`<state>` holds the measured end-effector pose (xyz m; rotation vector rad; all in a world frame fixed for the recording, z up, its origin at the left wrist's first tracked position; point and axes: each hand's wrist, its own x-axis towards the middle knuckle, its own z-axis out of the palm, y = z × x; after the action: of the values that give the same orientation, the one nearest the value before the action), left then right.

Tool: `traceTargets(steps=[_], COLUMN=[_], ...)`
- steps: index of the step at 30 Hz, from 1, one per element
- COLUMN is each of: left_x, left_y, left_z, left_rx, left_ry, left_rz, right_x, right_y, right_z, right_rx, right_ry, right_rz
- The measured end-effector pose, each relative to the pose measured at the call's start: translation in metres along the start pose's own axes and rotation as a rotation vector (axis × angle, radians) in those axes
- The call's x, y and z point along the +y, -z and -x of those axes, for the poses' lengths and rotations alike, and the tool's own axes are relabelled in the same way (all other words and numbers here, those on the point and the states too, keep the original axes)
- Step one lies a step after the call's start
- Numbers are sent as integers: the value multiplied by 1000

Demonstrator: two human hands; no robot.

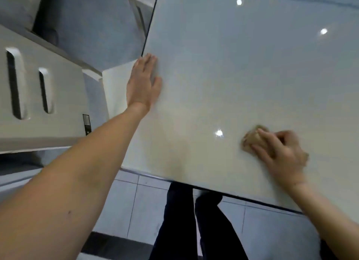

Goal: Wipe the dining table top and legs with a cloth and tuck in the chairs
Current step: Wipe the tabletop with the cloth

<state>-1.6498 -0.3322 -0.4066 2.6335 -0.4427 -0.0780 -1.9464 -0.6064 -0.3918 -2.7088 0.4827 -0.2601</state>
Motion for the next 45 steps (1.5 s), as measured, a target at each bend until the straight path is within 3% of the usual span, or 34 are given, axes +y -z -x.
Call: traceTargets(steps=[4,7,11,15,20,22,27,29,32,37,45], left_x=[0,-1,-6,-9,-10,-11,-14,-17,-24,-22,-33], left_y=[-1,-2,-1,3,5,5,3,3,6,9,34], left_z=[-1,-2,-2,0,0,-1,-3,-4,-5,-4,31], left_rx=[17,20,-5,-31,-47,-51,-61,-74,-115,-146,-299], left_ry=[-3,-10,12,14,-14,-24,-19,-18,-46,-75,-159], left_rz=[24,55,147,220,244,240,261,282,300,283,145], right_x=[9,-22,-124,-236,-239,-212,-151,-156,-203,-281,-263], right_y=[2,-26,-80,-112,-109,-96,-74,-80,-103,-134,-123], right_z=[-58,-119,-138,-35,52,60,13,-21,-46,-12,55], right_rx=[211,285,194,175,111,108,278,307,264,201,128], right_ry=[-506,-620,-390,-142,105,40,-451,-510,-458,-187,3], right_rz=[47,73,24,-75,-45,-38,-16,0,38,-19,-10])
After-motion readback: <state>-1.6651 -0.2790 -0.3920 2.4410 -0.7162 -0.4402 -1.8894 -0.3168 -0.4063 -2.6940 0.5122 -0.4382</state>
